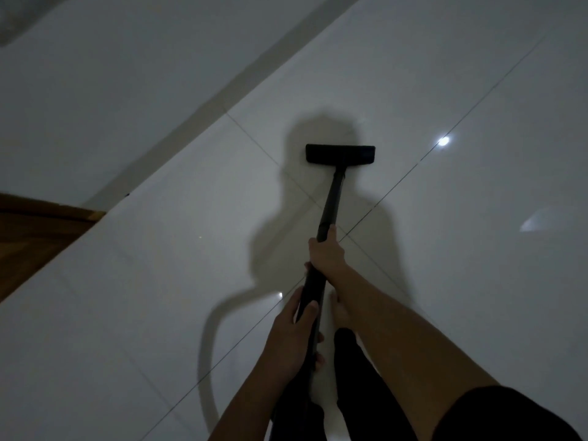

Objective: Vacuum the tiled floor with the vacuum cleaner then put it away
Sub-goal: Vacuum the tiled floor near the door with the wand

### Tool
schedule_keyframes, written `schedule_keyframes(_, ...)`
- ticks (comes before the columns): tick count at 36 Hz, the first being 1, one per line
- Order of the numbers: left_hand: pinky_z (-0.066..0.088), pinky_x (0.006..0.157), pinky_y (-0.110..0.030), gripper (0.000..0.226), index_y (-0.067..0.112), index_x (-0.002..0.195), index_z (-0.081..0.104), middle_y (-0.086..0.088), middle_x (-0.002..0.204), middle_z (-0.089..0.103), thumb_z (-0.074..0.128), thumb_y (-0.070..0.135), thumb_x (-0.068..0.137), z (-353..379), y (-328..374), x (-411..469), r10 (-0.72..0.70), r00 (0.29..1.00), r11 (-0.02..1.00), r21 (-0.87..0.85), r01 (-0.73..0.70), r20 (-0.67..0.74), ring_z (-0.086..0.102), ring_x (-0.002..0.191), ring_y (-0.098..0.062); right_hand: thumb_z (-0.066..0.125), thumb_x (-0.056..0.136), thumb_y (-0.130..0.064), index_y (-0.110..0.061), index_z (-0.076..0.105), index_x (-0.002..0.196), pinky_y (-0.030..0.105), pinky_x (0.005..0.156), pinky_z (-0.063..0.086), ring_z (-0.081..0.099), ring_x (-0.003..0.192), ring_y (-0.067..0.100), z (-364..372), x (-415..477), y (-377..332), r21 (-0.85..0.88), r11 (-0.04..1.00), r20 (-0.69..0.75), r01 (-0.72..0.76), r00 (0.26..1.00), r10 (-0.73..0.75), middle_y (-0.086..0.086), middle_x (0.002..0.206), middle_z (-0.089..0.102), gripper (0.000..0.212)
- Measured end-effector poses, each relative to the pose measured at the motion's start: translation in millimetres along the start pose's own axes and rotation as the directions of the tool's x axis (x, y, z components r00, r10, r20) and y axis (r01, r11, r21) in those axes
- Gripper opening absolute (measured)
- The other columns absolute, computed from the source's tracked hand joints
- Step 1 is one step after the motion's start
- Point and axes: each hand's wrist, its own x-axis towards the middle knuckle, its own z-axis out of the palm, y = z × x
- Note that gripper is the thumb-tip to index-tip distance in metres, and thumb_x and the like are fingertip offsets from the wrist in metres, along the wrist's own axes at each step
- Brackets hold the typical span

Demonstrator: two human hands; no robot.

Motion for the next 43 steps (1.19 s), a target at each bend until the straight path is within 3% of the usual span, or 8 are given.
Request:
schedule_keyframes(5,0.042,0.04,-0.023,0.025,0.051,0.103,0.041,-0.008,0.076,0.057,0.043,0.026,0.098,30,29,28,0.049,0.999,0.998,-0.029,-0.05,-0.003,0.051,0.044,-0.016,0.043,0.099,-0.02,-0.031,0.0,0.153,0.023,0.041,0.046,0.054,0.055,0.017,-34,27,-26,0.017,1.0,-0.004,0.016,1.0,-0.016,0.017,0.116,0.053,0.069)
schedule_keyframes(13,0.041,0.035,-0.02,0.031,0.053,0.091,0.045,-0.007,0.056,0.054,0.044,0.023,0.098,63,66,64,0.081,0.996,0.994,-0.08,-0.079,0.022,0.047,0.035,-0.016,0.041,0.099,-0.022,-0.03,0.001,0.153,0.021,0.037,0.045,0.055,0.054,0.017,-78,62,-57,-0.007,0.999,-0.028,0.046,0.999,-0.047,0.015,0.11,0.052,0.068)
schedule_keyframes(16,0.041,0.036,-0.02,0.021,0.044,0.104,0.049,-0.007,0.055,0.055,0.045,0.024,0.097,72,74,79,0.058,0.998,0.993,-0.1,-0.056,0.021,0.048,0.033,-0.014,0.042,0.099,-0.022,-0.031,0.001,0.153,0.023,0.041,0.047,0.055,0.053,0.017,-91,74,-68,0.004,0.998,-0.041,0.06,0.997,-0.06,0.019,0.112,0.055,0.069)
schedule_keyframes(20,0.042,0.038,-0.021,0.04,0.035,0.137,0.038,-0.009,0.065,0.057,0.044,0.028,0.098,81,82,98,0.05,0.999,0.998,-0.027,-0.05,-0.001,0.05,0.036,-0.012,0.042,0.098,-0.02,-0.031,0.003,0.153,0.026,0.049,0.051,0.055,0.055,0.018,-104,90,-78,0.015,0.997,-0.06,0.075,0.995,-0.074,0.021,0.119,0.054,0.068)
schedule_keyframes(24,0.043,0.036,-0.019,0.04,0.037,0.137,0.036,-0.009,0.069,0.056,0.042,0.03,0.098,93,93,106,0.058,0.998,0.998,-0.002,-0.058,0.012,0.049,0.038,-0.012,0.042,0.098,-0.02,-0.031,0.004,0.153,0.031,0.06,0.055,0.056,0.057,0.019,-115,101,-84,0.008,0.996,-0.074,0.089,0.993,-0.088,0.019,0.114,0.055,0.068)
schedule_keyframes(30,0.042,0.034,-0.016,0.033,0.04,0.128,0.038,-0.009,0.072,0.053,0.041,0.026,0.098,108,103,116,0.078,0.996,0.996,0.027,-0.079,0.045,0.051,0.04,-0.006,0.043,0.098,-0.021,-0.034,0.003,0.152,0.027,0.048,0.051,0.056,0.056,0.019,-133,109,-86,0.059,0.996,-0.102,0.064,0.993,-0.058,0.02,0.122,0.053,0.068)
schedule_keyframes(33,0.042,0.035,-0.015,0.038,0.033,0.136,0.039,-0.01,0.075,0.053,0.041,0.024,0.099,114,102,116,0.081,0.994,0.995,0.055,-0.085,0.071,0.053,0.051,-0.01,0.043,0.098,-0.022,-0.034,0.004,0.152,0.028,0.05,0.052,0.057,0.055,0.019,-142,108,-82,0.08,0.996,-0.132,0.05,0.99,-0.04,0.02,0.122,0.054,0.068)
schedule_keyframes(43,0.042,0.039,-0.015,0.033,0.035,0.131,0.044,-0.012,0.073,0.054,0.042,0.028,0.098,128,81,105,0.1,0.981,0.98,0.153,-0.126,0.166,0.052,0.042,-0.009,0.043,0.098,-0.023,-0.031,0.006,0.152,0.032,0.052,0.054,0.056,0.053,0.019,-167,92,-48,0.131,0.991,-0.216,0.017,0.976,0.012,0.02,0.11,0.059,0.066)
